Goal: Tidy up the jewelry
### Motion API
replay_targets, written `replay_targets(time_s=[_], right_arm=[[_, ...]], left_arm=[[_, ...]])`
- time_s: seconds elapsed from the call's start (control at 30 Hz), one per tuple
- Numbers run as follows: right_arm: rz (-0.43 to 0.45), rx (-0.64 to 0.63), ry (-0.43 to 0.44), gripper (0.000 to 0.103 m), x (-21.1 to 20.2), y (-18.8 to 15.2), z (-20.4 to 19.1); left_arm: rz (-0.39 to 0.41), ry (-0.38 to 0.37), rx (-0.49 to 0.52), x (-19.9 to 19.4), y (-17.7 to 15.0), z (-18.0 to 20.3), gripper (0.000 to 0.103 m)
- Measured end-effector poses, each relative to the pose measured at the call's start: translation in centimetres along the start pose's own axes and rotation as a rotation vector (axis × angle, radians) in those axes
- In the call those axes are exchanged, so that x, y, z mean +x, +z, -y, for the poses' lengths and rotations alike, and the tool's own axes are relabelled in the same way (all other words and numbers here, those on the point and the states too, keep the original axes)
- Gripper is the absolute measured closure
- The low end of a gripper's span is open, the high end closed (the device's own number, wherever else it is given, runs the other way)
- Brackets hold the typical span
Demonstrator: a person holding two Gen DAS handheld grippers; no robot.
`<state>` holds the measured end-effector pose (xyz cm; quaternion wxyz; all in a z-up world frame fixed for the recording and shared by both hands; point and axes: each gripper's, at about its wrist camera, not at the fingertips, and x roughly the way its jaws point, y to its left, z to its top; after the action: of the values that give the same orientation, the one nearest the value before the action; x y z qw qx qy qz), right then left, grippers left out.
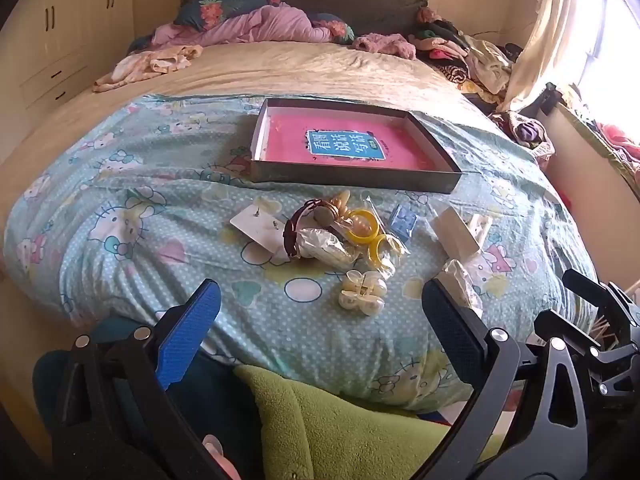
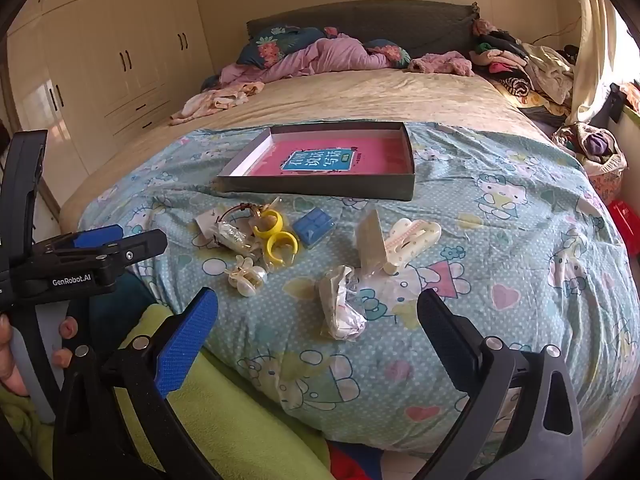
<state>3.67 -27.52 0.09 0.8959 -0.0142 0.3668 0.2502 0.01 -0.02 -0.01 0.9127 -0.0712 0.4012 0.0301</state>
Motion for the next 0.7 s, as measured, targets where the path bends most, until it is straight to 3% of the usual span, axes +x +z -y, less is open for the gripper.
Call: replay_targets(time_s=[0.7], right_arm=[[0.005,-0.008,-0.002,0.004,0.04,-0.03,-0.39]], left_arm=[[0.011,-0.005,-0.004,-0.04,0.0,-0.01,0.009]])
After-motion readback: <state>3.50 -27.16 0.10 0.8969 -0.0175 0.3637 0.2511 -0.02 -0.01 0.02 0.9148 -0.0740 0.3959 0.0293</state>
